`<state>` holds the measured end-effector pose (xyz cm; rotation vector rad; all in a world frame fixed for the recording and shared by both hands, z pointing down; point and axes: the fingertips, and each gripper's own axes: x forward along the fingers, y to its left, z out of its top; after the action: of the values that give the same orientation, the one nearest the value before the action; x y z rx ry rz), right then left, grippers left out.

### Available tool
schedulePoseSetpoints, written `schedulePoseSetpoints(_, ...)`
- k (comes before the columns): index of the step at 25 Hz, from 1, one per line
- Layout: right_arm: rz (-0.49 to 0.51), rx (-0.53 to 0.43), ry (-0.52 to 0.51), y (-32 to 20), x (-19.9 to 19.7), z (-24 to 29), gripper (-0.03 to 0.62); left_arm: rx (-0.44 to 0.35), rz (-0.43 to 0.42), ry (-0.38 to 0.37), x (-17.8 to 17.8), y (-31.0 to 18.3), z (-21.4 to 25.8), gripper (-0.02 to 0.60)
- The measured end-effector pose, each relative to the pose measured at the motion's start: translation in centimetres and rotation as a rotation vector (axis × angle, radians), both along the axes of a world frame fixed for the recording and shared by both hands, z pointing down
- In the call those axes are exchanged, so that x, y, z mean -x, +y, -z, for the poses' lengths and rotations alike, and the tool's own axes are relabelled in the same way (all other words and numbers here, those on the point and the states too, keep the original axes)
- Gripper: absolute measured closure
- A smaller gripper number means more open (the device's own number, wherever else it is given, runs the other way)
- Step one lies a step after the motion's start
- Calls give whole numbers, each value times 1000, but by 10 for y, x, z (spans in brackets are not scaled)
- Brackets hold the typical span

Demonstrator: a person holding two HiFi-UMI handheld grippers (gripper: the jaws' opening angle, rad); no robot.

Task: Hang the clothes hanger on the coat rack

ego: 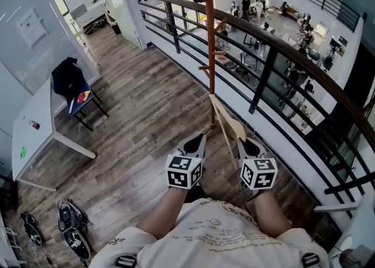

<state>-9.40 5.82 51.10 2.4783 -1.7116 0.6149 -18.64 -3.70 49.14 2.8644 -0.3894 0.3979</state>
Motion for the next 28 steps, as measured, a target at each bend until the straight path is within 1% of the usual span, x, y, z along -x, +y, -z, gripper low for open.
schedulePoseSetpoints(5, -40, -14, -2, 4, -24, 3, 542, -9, -44, 7, -29, 4, 3, 577)
schedulePoseSetpoints(11, -94, -16, 24, 6, -49, 2, 542, -3, -89, 19, -57, 2, 0, 577)
schedulePoseSetpoints(19, -134, -17, 19, -2, -91, 6, 542, -6, -146, 28, -106, -4, 3, 577)
schedulePoseSetpoints(23, -150, -22, 23, -10, -118, 5, 542, -6, -157, 37, -136, -17, 3, 577)
schedulePoseSetpoints(28, -155, -20, 24, -11, -155, 16, 542, 4, -159, 47, -171, -19, 16, 577)
